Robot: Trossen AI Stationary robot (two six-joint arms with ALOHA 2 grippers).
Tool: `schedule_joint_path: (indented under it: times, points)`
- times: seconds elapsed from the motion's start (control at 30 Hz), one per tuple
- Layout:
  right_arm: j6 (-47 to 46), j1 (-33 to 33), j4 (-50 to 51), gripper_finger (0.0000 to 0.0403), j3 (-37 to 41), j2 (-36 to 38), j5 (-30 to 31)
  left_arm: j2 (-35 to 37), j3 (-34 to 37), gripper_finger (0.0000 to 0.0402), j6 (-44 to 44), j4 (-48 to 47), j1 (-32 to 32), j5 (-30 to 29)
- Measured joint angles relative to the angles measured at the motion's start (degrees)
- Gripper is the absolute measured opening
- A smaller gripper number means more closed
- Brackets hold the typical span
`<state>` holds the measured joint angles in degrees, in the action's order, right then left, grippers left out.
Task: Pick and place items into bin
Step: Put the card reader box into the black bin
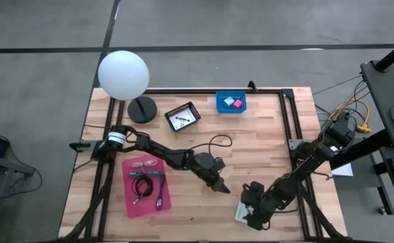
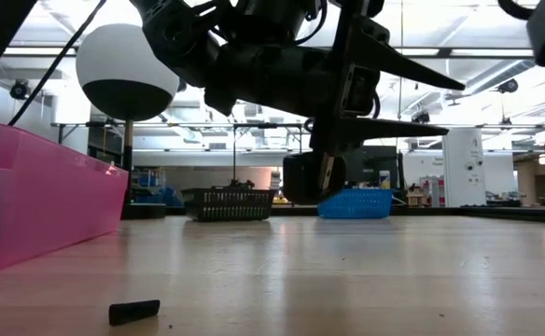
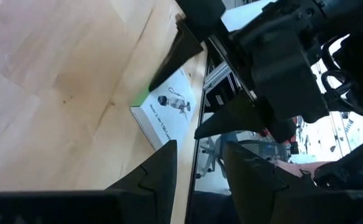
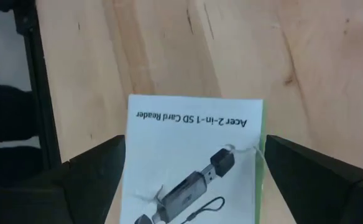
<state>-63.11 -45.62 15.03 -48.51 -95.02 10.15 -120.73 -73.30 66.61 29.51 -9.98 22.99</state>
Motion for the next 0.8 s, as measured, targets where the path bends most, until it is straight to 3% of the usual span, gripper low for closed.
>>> schedule_joint_path:
  times: [0.6,0.8]
  points:
    - [0.39,2.86,0.98,0.0364,-0.07,-5.16,-9.14,0.00,0.22,0.0116,-0.05,0.05,0.27,2.91]
    - [3.28,4.72,0.90,0.0308,0.04,-5.27,-10.18,0.00,0.24,0.0116,-0.05,0.03,0.40,2.94]
